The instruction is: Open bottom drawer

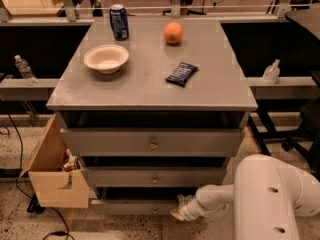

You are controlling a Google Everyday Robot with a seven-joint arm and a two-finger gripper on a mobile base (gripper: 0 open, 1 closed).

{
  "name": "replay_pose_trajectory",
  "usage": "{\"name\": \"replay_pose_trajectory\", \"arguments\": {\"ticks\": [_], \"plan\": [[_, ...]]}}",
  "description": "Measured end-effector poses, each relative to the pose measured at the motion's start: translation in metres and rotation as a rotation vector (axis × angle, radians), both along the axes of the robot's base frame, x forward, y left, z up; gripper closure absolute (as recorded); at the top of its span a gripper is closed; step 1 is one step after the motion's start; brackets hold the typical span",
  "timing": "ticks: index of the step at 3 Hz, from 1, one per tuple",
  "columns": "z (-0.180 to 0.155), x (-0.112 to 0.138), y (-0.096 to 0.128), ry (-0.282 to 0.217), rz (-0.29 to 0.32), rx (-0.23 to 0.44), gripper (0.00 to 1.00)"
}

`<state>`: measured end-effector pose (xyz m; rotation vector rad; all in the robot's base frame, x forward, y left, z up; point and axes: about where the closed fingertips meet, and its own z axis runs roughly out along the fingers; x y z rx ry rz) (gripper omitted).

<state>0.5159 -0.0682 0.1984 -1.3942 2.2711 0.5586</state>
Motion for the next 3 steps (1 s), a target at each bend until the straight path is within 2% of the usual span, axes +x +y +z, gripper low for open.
{"name": "replay_pose_trajectory", "arguments": {"ticks": [1,2,3], "plan": [[0.0000,0.0000,0.0001,0.000,0.000,0.000,0.15],[-0.0001,-0.0001,0.0002,0.000,0.000,0.000,0.00],[-0.0001,-0.0002,0.0002,0.000,0.000,0.000,0.00]]}}
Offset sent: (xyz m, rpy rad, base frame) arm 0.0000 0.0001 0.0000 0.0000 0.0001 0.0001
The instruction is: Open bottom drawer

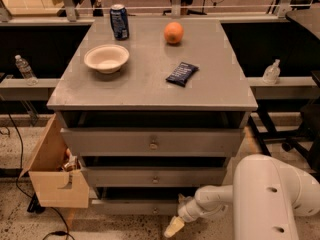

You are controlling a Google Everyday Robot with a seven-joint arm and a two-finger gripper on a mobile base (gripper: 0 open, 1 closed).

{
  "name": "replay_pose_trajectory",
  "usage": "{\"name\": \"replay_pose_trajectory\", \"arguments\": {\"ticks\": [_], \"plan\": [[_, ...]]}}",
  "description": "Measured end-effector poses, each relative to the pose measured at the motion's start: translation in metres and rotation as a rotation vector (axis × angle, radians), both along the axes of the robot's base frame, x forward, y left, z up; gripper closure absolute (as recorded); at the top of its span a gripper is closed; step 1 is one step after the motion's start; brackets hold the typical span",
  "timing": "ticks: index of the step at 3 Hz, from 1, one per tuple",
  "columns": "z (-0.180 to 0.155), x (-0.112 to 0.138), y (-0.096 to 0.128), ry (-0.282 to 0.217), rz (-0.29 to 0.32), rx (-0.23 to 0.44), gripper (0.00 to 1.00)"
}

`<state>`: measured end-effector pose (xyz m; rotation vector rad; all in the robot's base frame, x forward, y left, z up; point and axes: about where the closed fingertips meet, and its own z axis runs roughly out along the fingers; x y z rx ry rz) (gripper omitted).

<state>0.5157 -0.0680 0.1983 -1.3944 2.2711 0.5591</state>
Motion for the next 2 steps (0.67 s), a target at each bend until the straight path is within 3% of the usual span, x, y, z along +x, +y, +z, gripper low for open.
{"name": "replay_pose_trajectory", "arguments": {"ticks": [2], "plan": [[0.0093,0.0108,0.0083,-0.049,0.037,-0.034,0.00]]}}
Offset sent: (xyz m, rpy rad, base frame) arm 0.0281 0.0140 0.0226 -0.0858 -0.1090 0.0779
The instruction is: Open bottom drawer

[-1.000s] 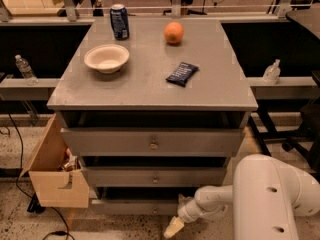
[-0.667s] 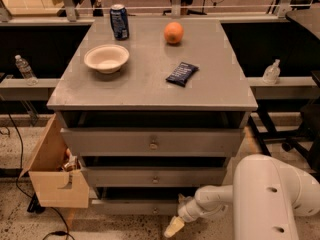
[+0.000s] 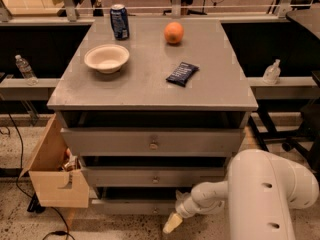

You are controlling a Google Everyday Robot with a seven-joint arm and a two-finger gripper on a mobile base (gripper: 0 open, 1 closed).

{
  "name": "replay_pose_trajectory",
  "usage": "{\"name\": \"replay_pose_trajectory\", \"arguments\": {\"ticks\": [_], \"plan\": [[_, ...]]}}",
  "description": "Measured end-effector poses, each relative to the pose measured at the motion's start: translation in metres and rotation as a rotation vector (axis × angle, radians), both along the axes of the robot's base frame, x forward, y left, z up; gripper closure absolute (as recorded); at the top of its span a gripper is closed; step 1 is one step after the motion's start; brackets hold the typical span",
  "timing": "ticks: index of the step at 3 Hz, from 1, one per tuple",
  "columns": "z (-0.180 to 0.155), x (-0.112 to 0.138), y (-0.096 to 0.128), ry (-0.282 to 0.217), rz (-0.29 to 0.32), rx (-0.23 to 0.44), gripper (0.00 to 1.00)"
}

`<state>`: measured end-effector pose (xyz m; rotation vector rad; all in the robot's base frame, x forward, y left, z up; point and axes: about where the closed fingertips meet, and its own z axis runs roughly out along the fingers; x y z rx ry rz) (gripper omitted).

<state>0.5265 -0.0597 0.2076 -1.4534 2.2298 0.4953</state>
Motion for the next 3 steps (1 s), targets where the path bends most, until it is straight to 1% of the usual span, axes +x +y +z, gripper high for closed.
{"name": "replay_pose_trajectory", "arguments": {"ticks": [1,2,3], "plan": [[0.004,0.010,0.006,-0.028,0.030,-0.029,0.00],[-0.002,0.017,0.006,-0.018,0.038,-0.036,0.00],[-0.013,0.020,0.002,0.002,0.028,-0.034,0.14]]}}
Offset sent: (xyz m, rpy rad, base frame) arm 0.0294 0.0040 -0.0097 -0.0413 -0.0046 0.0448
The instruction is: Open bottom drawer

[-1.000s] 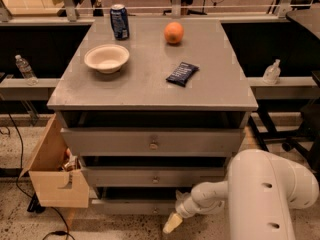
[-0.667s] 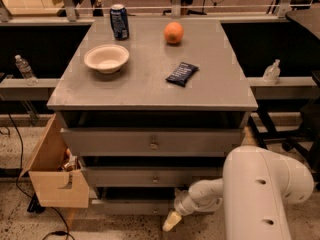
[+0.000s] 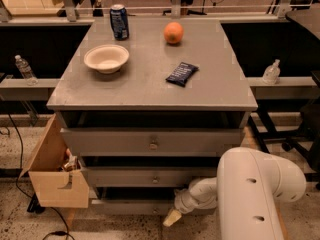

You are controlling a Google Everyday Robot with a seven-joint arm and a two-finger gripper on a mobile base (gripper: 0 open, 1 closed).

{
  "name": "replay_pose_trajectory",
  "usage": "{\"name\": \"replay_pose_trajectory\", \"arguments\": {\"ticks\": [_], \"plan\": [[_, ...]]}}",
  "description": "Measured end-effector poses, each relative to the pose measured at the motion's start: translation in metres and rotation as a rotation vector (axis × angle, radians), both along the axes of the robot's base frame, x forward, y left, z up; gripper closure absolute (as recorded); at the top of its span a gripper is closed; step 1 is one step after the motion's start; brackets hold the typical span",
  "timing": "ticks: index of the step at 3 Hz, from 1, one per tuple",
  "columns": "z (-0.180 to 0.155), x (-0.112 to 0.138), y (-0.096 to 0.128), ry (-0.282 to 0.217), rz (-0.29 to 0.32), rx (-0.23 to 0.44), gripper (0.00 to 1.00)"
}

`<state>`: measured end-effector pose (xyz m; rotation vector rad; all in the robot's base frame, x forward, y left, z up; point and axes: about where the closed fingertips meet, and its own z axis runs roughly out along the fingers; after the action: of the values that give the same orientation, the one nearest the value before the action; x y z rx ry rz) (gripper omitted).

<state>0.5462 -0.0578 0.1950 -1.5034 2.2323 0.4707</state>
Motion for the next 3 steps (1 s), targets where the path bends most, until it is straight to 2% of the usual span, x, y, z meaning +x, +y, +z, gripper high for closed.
{"name": "replay_pose_trajectory", "arguments": {"ticks": [3], "plan": [[-0.0119,0.0000,-0.0061,0.024,-0.018,0.001,0.83]]}}
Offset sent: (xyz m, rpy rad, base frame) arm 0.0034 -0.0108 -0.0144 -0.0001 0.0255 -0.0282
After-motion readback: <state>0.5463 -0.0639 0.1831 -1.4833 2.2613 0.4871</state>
